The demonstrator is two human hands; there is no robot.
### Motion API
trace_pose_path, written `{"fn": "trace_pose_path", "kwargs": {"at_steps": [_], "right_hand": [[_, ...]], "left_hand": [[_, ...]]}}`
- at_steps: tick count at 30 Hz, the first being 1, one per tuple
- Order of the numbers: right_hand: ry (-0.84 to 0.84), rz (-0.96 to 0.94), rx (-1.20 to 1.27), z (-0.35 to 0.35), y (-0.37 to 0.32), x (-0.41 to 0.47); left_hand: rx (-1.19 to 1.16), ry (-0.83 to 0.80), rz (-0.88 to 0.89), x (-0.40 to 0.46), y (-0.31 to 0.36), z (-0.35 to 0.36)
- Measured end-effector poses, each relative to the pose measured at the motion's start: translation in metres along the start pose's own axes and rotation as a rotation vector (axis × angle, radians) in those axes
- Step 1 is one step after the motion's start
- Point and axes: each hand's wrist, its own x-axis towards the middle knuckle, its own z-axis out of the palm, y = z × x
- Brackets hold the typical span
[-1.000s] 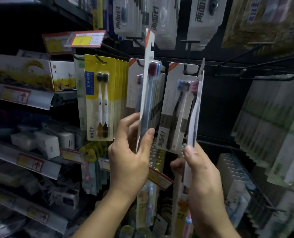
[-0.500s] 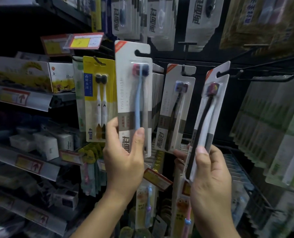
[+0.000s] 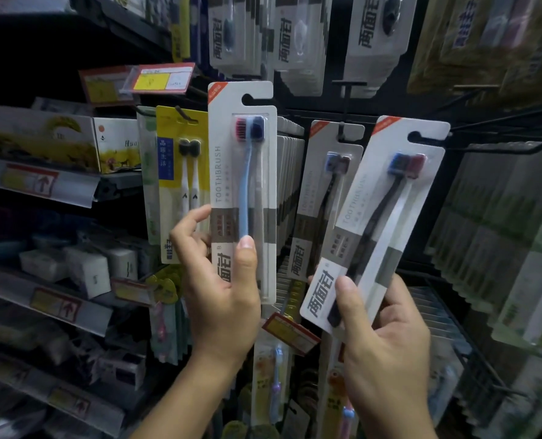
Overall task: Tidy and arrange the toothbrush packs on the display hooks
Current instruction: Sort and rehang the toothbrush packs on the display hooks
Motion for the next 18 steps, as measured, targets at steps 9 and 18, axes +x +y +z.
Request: {"fn": "trace_pose_path", "kwargs": {"at_steps": [9, 18], "right_hand": [[-0.03, 0.003, 0.063, 0.0052, -0.0025, -0.0001], [-0.059, -0.026, 0.055, 0.0086, -0.0029, -0.0007]], "left_hand": [[0.108, 0.073, -0.011, -0.0029, 0.0034, -0.0046], [0.154, 0.118, -0.031, -0.0035, -0.001, -0.0067]]}}
